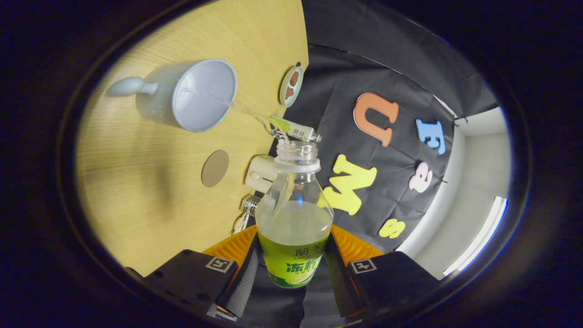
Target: Take the bottle from table, then pour the juice into the cup, finally place the bottle on the coaster
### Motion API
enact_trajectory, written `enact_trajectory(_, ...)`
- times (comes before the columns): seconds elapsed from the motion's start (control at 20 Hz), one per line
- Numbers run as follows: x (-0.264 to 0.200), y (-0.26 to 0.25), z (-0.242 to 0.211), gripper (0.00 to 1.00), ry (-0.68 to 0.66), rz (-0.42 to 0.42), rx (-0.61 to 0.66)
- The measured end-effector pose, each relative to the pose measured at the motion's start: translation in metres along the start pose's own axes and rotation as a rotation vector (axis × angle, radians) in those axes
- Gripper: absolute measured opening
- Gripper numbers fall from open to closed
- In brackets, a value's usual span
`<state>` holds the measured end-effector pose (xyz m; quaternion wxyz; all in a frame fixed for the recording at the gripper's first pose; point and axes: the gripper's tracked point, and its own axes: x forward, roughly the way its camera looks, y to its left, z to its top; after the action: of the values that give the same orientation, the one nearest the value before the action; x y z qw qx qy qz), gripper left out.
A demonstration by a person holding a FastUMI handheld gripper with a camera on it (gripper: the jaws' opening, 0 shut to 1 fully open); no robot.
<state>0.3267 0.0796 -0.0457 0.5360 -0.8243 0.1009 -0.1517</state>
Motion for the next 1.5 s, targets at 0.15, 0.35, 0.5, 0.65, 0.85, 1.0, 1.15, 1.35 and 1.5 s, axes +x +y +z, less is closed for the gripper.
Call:
enact_trajectory(0.15, 0.0, -0.004, 0.0, 0.78, -0.001, 0.002, -0.009)
enact_trajectory(0.35, 0.001, 0.001, -0.006, 0.78, 0.007, 0.023, -0.02)
enact_trajectory(0.5, 0.001, -0.002, -0.007, 0.78, 0.006, 0.025, -0.025)
enact_trajectory(0.65, 0.0, -0.005, -0.005, 0.78, -0.003, 0.019, -0.035)
enact_trajectory(0.85, 0.002, -0.013, -0.006, 0.78, -0.018, 0.007, -0.065)
enact_trajectory(1.0, -0.002, -0.02, -0.006, 0.78, -0.023, -0.011, -0.082)
enact_trajectory(1.15, -0.008, -0.032, 0.0, 0.78, -0.048, -0.04, -0.107)
enact_trajectory(1.35, -0.01, -0.046, -0.001, 0.78, -0.059, -0.06, -0.109)
enact_trajectory(1.5, -0.01, -0.054, -0.003, 0.78, -0.043, -0.077, -0.132)
